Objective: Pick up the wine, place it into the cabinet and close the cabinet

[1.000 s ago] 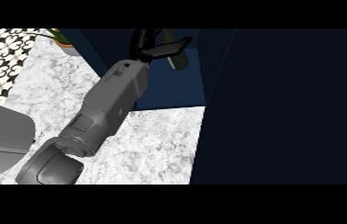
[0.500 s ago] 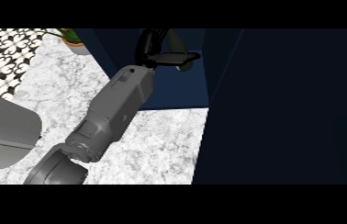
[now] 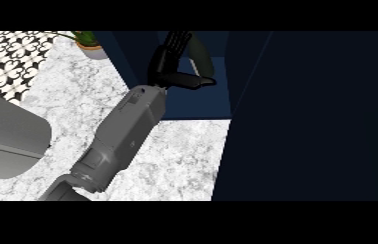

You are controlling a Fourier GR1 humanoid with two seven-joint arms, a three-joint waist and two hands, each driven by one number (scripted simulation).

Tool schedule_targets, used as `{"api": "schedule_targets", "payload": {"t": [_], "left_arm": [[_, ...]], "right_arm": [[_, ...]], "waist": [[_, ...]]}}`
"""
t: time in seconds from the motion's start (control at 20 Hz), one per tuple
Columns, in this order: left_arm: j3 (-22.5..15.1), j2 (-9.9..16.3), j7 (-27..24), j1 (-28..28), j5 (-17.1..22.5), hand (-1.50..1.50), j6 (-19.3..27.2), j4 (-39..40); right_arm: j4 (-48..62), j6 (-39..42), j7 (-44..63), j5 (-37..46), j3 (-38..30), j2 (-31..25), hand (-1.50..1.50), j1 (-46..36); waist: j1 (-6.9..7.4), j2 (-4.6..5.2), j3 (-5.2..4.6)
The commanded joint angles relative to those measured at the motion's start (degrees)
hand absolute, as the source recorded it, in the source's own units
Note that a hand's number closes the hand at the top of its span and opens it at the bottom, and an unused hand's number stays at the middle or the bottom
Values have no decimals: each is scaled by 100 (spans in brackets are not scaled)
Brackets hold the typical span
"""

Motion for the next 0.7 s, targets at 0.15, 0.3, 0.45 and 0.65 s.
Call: {"api": "schedule_targets", "payload": {"t": [0.15, 0.3, 0.45, 0.65], "left_arm": [[-624, 2, 327, 1105, 356, -150, 58, -1216], [-1002, 2, 276, 1754, 356, -150, 235, -1875], [-1014, 76, 551, 2261, 214, -150, 295, -2564], [-1534, 77, 714, 3254, 95, -150, 548, -3691]], "right_arm": [[-1171, -157, 399, 77, 377, -97, -150, 469], [-1277, -108, 478, -88, 38, -260, -150, 349], [-1132, -203, 252, 27, 286, -146, -150, 530], [-1061, -212, 310, -202, -61, -265, -150, 408]], "waist": [[81, -54, -8], [108, -15, -5], [165, -18, -1], [234, -18, 3]]}}
